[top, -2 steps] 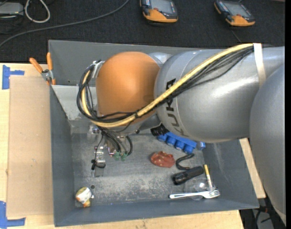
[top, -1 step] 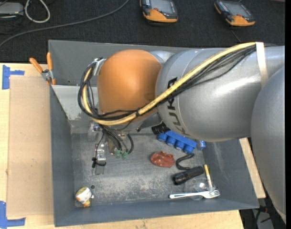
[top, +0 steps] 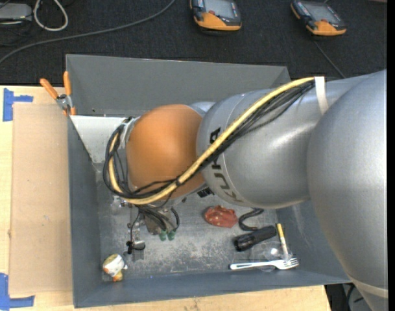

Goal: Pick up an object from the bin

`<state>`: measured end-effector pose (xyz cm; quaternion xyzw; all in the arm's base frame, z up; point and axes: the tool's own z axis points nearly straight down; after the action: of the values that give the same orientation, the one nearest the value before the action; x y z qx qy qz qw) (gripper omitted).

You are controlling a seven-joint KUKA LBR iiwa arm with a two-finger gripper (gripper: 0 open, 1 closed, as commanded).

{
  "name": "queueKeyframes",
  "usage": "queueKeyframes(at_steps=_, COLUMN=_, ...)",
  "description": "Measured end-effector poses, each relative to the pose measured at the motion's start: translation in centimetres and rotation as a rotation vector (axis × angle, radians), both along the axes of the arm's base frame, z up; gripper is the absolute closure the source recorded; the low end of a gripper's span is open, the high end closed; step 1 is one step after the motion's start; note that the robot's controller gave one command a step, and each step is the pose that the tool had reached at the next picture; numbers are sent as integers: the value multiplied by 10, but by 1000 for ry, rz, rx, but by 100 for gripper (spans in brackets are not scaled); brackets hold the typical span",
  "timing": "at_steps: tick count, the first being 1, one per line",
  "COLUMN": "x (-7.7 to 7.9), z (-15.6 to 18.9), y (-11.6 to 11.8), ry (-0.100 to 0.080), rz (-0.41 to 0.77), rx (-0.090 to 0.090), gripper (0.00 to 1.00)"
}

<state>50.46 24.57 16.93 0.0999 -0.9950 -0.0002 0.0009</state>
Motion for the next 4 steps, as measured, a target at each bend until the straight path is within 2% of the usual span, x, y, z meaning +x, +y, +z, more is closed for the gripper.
queueKeyframes(at_steps=1, x=-35, z=-10, y=-4, ry=-2, rz=128, rx=1, gripper=0)
queueKeyframes(at_steps=2, x=-22, z=-36, y=2, ry=0, rz=623, rx=2, gripper=0)
queueKeyframes(at_steps=3, x=-22, z=-99, y=0, ry=-14, rz=680, rx=0, gripper=0)
queueKeyframes(at_steps=4, x=-32, z=-99, y=0, ry=-11, rz=992, rx=4, gripper=100)
